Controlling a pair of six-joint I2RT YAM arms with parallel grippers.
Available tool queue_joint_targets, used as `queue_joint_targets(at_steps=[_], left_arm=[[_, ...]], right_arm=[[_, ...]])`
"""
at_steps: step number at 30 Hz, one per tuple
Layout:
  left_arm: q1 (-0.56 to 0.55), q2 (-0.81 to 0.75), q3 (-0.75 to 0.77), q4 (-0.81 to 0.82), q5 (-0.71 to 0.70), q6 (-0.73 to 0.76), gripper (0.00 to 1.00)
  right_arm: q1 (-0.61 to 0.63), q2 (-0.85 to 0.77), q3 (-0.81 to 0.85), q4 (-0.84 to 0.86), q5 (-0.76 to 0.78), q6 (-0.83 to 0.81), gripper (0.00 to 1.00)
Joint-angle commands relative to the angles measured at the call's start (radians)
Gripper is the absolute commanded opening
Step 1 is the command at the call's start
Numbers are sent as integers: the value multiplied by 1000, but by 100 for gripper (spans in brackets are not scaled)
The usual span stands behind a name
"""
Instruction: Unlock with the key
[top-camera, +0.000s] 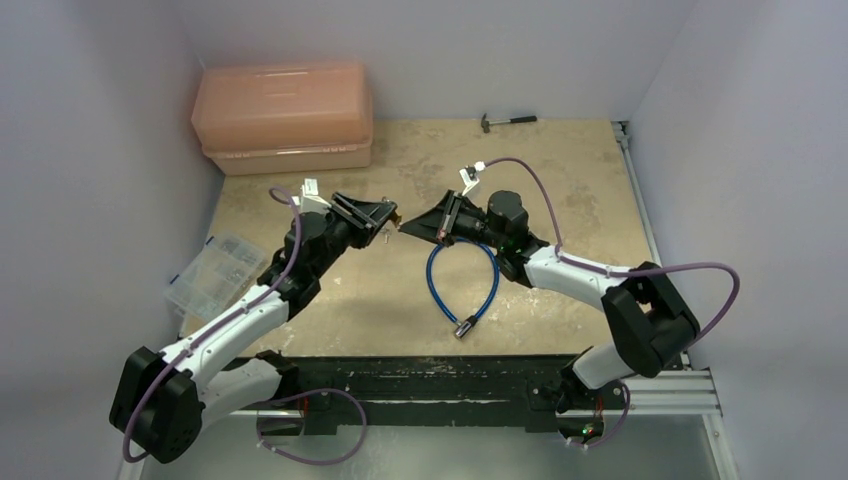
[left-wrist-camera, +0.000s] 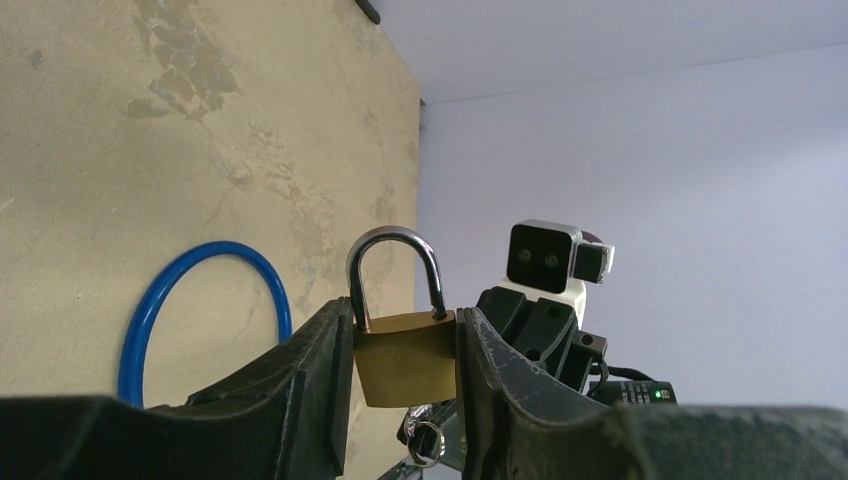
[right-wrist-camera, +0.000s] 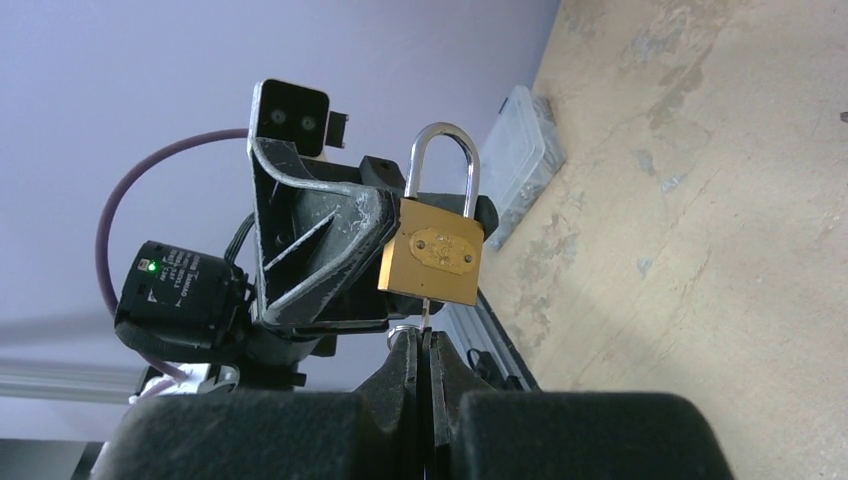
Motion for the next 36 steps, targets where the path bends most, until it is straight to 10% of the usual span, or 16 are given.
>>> queue_joint_targets(at_steps=[1, 17, 36], left_arm=[[-46, -59, 44, 113, 100, -21, 0], [-47, 39, 103, -51, 23, 7, 0], [-50, 45, 107, -59, 36, -12, 0]], right_arm=[[-2, -9, 14, -69, 38, -65, 0], [9, -354, 24, -646, 199, -658, 71], [166, -256, 212, -624, 550, -690, 71]])
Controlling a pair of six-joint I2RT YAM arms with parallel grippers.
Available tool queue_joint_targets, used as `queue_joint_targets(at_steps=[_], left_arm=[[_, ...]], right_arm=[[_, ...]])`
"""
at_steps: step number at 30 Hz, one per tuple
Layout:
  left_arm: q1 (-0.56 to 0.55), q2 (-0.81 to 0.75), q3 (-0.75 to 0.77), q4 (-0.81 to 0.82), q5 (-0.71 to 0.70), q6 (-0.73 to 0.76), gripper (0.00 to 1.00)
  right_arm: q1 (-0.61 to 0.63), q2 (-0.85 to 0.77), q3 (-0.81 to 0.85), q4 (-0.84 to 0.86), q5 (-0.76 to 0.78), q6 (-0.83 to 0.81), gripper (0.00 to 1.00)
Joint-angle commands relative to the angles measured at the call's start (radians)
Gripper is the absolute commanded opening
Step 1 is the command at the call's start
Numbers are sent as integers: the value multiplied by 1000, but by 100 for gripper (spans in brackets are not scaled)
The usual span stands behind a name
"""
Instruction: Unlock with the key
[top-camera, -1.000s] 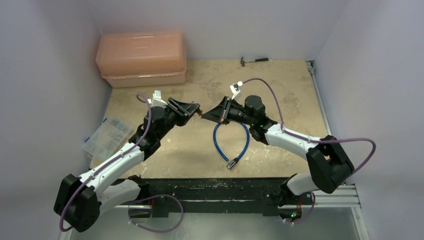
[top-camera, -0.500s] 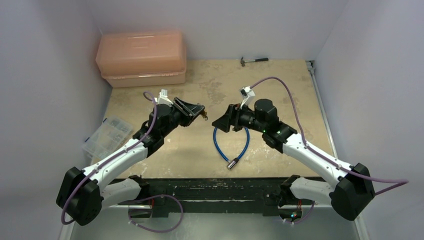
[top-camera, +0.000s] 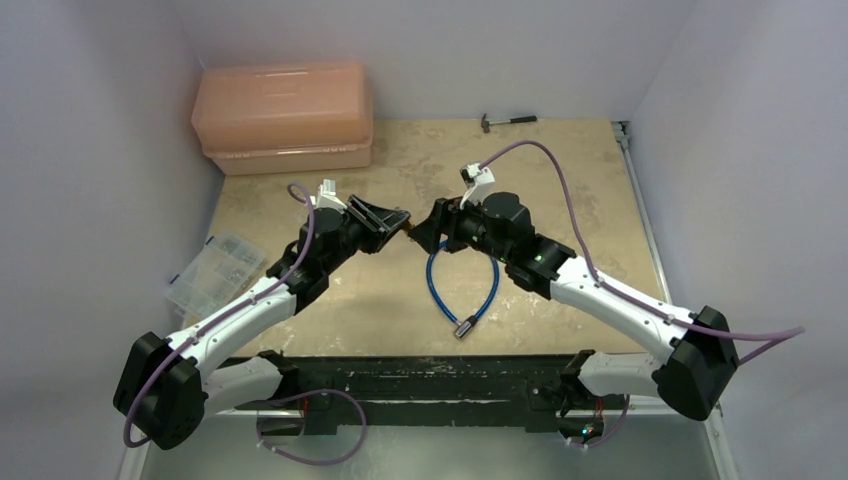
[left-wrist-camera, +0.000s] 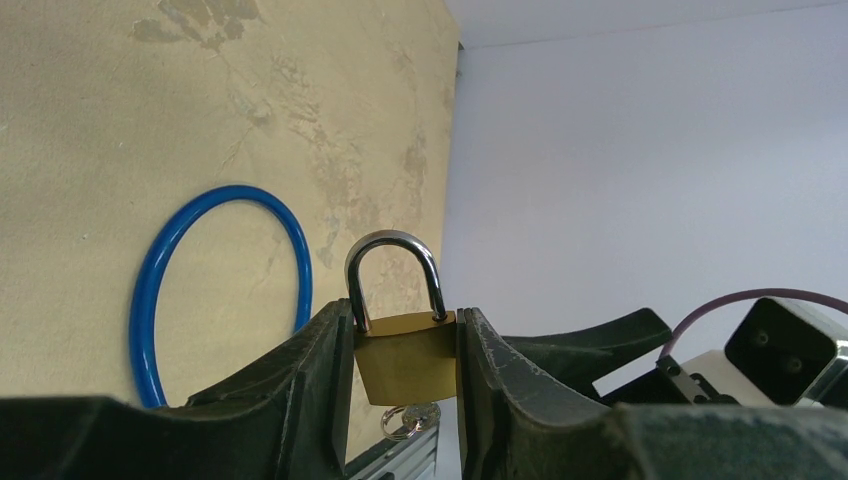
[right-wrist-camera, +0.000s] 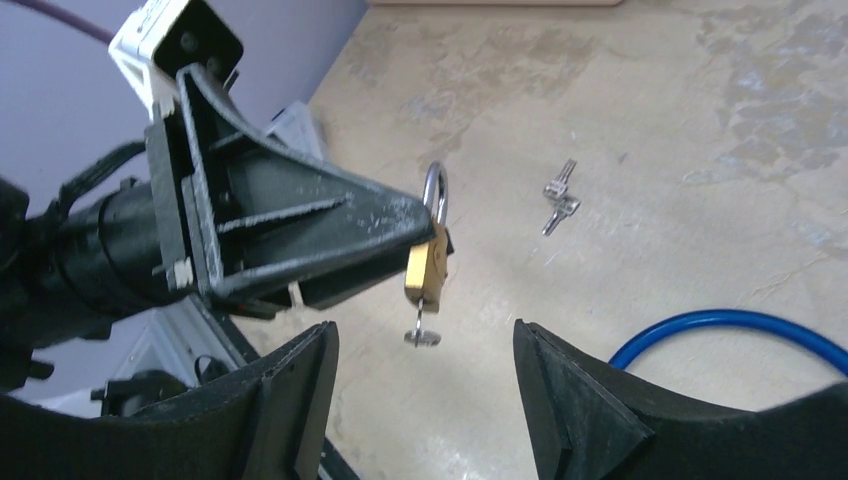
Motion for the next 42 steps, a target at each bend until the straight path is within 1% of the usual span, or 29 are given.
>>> queue_joint_targets(at_steps=[1, 5, 10, 20, 34, 37, 42], left_arm=[[1, -20, 47, 46, 18, -11, 0], [0, -20, 51, 48, 24, -19, 0], [0, -17, 58, 47, 32, -24, 0], [0, -17, 64, 48, 33, -31, 0], [1, -18, 71, 50, 35, -38, 0], [0, -21, 75, 42, 37, -36, 0], [-1, -28, 73, 34, 34, -33, 0]], right_arm=[[5, 39, 92, 25, 92, -22, 71], [10, 79, 128, 30, 89, -26, 68], [14, 110, 153, 20, 98, -30, 61], [23, 113, 138, 7, 113, -45, 47], [41, 149, 160, 6, 135, -39, 48], [41, 163, 167, 7, 140, -34, 44], [41, 170, 171, 13, 161, -30, 35]])
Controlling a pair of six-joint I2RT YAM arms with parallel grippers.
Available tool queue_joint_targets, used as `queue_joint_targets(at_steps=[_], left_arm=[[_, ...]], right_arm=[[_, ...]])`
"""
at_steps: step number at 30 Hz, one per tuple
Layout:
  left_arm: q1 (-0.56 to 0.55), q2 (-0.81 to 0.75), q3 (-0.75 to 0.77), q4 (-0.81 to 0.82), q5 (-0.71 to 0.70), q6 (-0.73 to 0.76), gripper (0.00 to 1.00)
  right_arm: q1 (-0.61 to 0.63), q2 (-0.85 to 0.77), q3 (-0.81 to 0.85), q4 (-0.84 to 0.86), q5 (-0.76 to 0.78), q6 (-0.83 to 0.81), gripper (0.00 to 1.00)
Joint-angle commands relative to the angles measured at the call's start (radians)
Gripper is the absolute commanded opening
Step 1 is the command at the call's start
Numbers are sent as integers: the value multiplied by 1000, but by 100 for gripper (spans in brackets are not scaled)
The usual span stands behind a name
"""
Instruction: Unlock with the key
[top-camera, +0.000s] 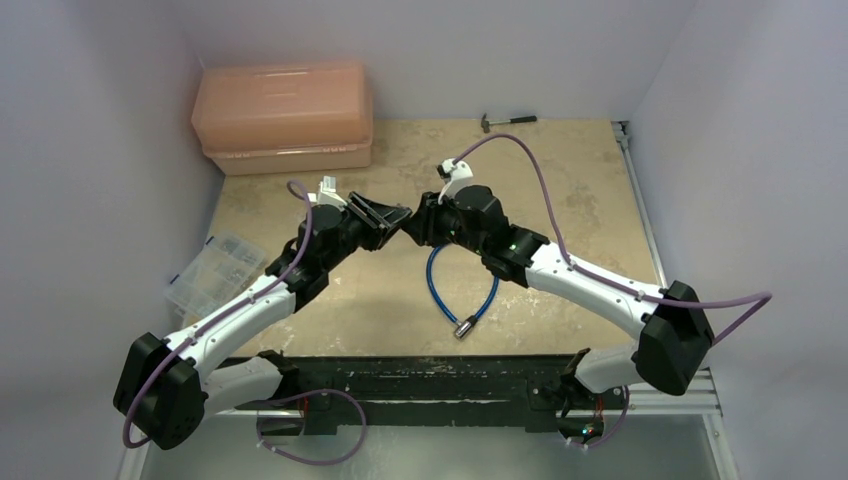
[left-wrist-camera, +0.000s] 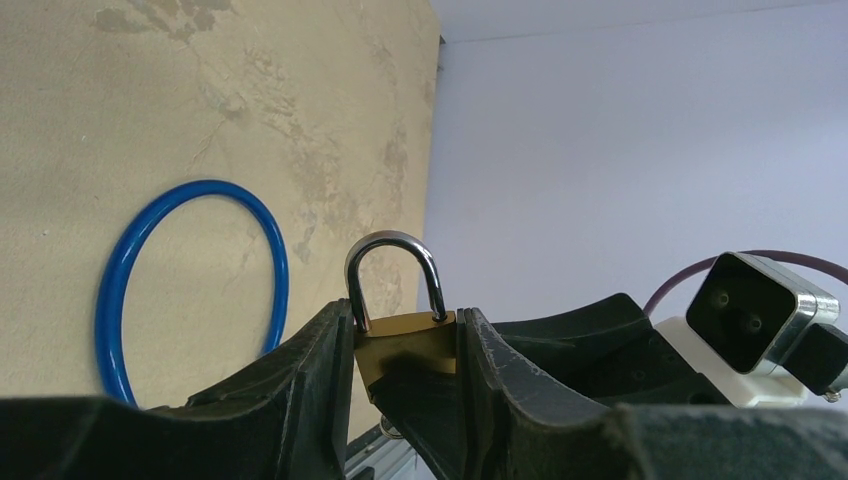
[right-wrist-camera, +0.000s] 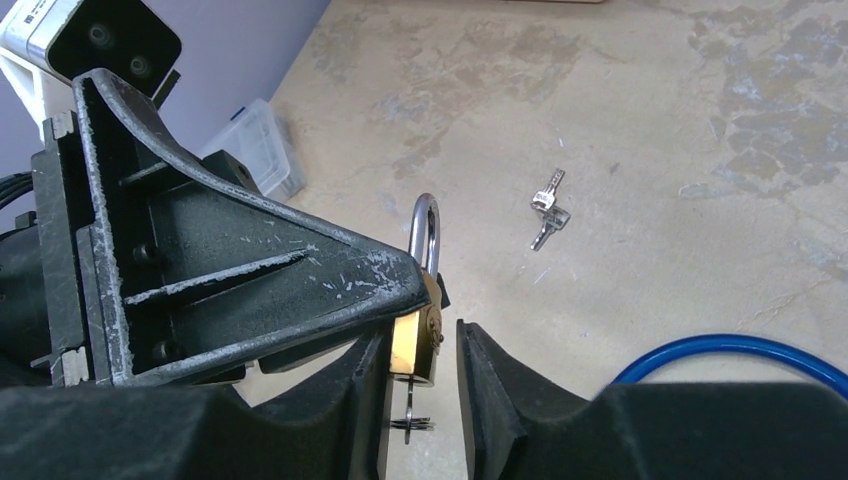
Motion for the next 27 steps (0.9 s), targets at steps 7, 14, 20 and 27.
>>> queue_joint_targets(at_steps=[7, 14, 20, 27], left_arm=[[0, -23, 45, 46, 34, -3, 0], [-1, -33, 93, -96, 17, 137, 40], [1, -78, 33, 47, 42, 157, 84], [0, -62, -31, 251, 120, 109, 62]], right_arm=[[1, 0, 53, 22, 48, -5, 4], [1, -66, 13, -1, 41, 5, 0], [1, -165, -45, -7, -37, 8, 0], [0, -245, -98, 25, -117, 37, 0]])
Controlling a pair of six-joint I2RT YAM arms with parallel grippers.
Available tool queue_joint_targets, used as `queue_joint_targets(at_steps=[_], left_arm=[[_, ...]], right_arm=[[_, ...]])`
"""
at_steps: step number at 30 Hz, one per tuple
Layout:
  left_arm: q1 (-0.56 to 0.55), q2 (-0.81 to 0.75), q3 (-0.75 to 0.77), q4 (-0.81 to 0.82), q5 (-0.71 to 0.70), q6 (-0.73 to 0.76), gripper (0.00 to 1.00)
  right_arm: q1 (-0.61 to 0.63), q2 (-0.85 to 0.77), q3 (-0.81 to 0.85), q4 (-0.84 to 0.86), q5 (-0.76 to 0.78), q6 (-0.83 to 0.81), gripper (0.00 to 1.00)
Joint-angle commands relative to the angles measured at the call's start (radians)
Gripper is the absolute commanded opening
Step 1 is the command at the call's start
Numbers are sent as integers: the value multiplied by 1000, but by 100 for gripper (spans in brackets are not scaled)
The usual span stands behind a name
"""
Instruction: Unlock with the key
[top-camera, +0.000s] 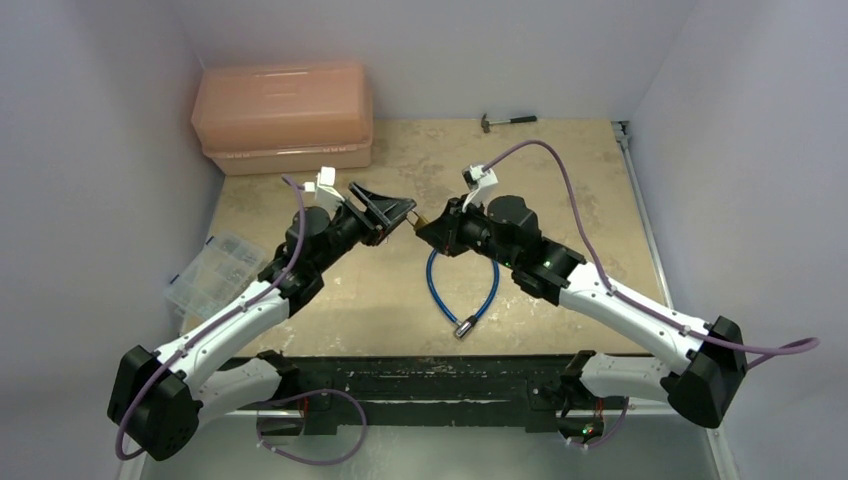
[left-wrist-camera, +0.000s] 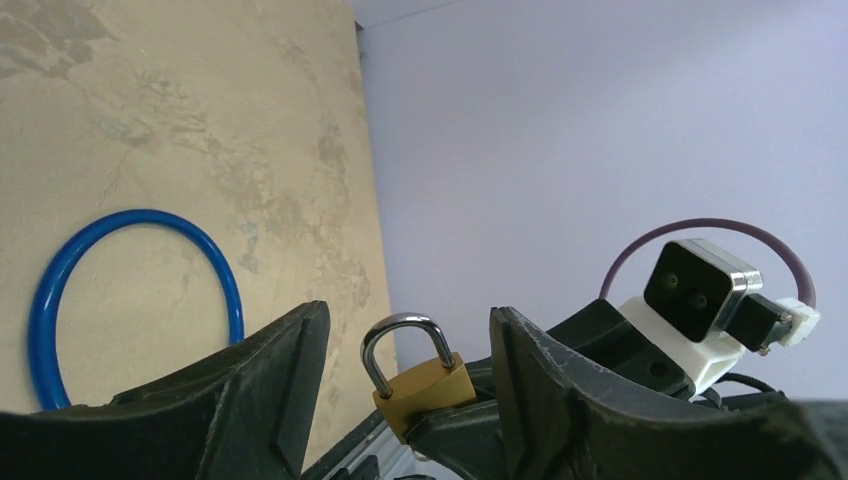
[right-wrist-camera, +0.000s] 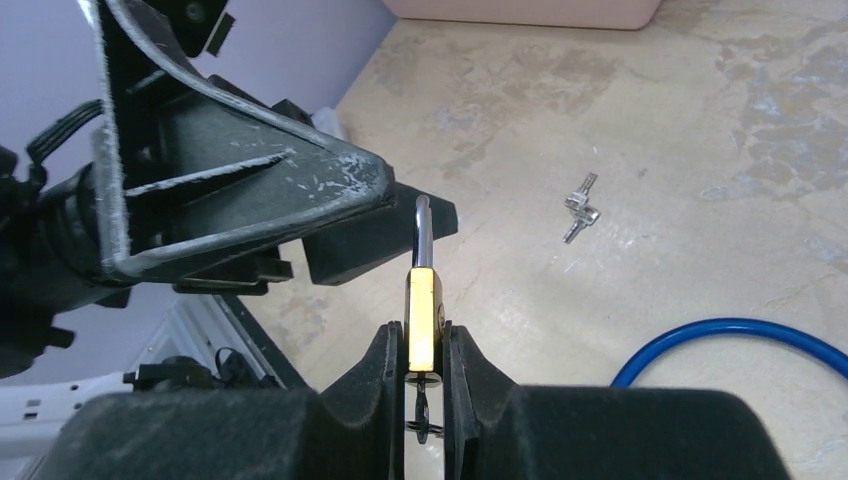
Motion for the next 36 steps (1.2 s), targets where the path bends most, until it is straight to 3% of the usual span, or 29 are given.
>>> queue_joint_targets(at_steps=[1, 6, 14, 22, 26, 32, 36], left_arm=[[0, 3, -46, 192, 65, -14, 61], [0, 35, -66, 235, 99, -43, 55], [-1, 77, -64, 218, 145, -56, 29], [-1, 123, -16, 12, 182, -50, 24], [-2, 150, 38, -99, 215, -3, 32], [9, 98, 32, -77, 216, 83, 67], [63, 71, 44, -67, 279, 146, 75]], right_arm=[[0, -42, -19, 67, -69, 27, 0], [0, -38, -20, 91, -91, 32, 0], [0, -23, -10, 116, -102, 20, 0], [1, 13, 51, 22, -62, -252, 0], [1, 12, 65, -12, -59, -312, 0], [1, -3, 53, -31, -79, -310, 0], [1, -44, 19, -33, -120, -287, 0]])
